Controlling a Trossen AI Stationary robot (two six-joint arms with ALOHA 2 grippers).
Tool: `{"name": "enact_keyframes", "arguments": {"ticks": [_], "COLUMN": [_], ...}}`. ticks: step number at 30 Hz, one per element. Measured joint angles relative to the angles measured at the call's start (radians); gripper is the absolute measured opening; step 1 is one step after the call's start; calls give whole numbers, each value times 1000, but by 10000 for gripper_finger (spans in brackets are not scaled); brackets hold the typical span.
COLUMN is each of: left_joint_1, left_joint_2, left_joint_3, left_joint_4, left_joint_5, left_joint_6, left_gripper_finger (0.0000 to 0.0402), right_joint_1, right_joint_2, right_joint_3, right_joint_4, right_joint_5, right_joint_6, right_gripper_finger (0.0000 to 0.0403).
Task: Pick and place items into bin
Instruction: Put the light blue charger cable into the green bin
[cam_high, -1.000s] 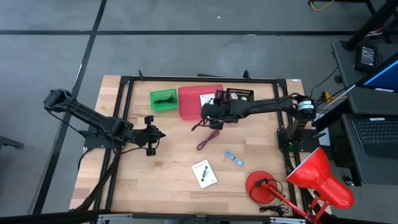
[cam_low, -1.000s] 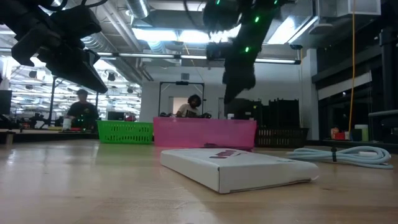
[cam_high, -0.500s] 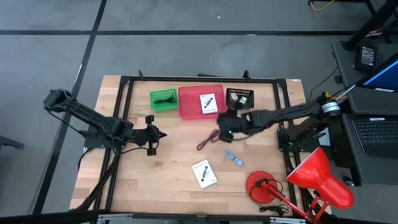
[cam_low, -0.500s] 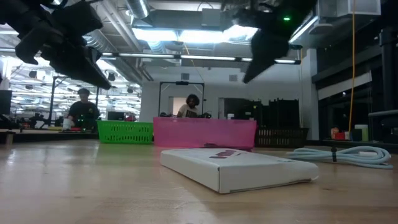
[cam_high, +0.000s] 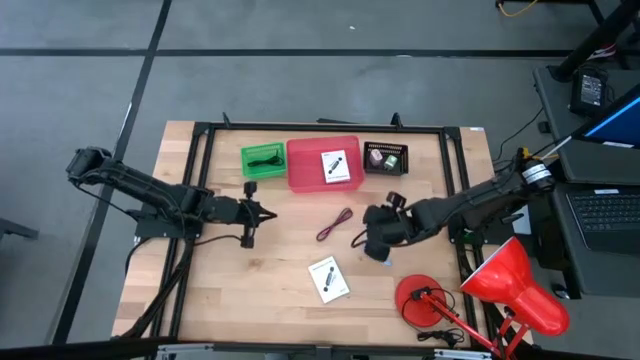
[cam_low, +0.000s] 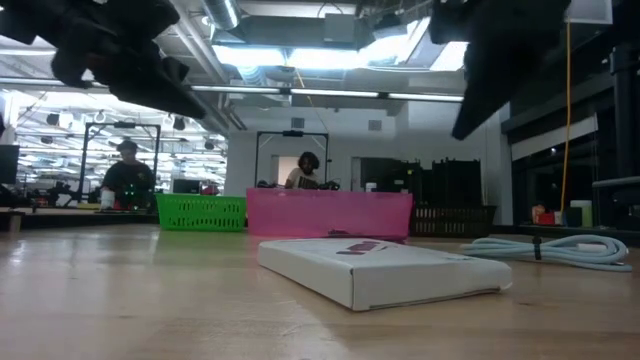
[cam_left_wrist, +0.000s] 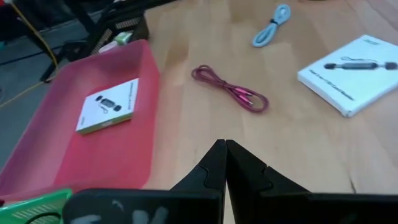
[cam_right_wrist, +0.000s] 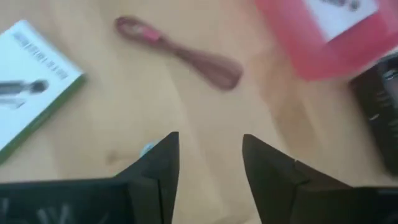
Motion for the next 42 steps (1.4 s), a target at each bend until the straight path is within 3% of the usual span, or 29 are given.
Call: {"name": "enact_keyframes", "arguments": {"ticks": [10,23,29,35,42], "left_joint_1": [42,64,64,64,64], "left_joint_2": [0,0,0,0,0], "left_joint_3": [0,0,0,0,0], "left_joint_4": [62,127,164,164,163], "left_joint_5": [-78,-86,-122,-134,-134], "left_joint_6": [-18,-27,-27,-27,-27], "left_gripper_finger": [16,140,175,184,185], "right_joint_1": [114,224,231,231,230], "right_joint_2": [1,37,98,120,127], "right_joint_3": [0,0,0,0,0], "right_joint_4": [-49,-47,-42,-44,-25], "right_joint_5": [-116,-179,-246,-242,-143], "right_joint_6": [236,416,434,426,418], "right_gripper_finger": [115,86,86,86,102]}}
